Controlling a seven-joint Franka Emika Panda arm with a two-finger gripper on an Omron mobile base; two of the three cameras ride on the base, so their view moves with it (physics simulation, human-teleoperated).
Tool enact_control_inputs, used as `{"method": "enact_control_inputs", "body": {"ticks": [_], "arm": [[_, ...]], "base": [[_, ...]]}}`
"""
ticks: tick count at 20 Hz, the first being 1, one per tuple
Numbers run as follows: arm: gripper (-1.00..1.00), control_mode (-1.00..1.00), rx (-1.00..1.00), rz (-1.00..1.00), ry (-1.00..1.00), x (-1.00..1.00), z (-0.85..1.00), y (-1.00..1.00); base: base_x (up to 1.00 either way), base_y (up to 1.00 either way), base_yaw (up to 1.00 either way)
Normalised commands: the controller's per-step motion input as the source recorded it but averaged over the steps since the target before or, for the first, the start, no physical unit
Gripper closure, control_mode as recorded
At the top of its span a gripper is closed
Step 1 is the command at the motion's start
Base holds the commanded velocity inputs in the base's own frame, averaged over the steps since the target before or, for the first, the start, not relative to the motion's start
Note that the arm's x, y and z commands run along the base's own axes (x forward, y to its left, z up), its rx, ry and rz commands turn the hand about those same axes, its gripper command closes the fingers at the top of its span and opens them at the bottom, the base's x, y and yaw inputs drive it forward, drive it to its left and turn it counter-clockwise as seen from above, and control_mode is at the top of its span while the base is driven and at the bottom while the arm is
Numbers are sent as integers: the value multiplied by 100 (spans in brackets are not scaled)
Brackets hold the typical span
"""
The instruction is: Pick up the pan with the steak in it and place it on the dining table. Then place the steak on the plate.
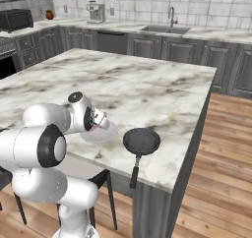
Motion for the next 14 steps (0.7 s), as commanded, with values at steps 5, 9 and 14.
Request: {"method": "enact_control_inputs", "body": {"ticks": [5, 9, 14], "arm": [[100, -100, 0, 0, 3, 7, -22, 20], [100, -100, 0, 0, 2, 8, -29, 7], [100, -100, 0, 0, 0, 21, -25, 2]], "base": [[0, 0, 0], [0, 0, 0], [0, 0, 0]]}}
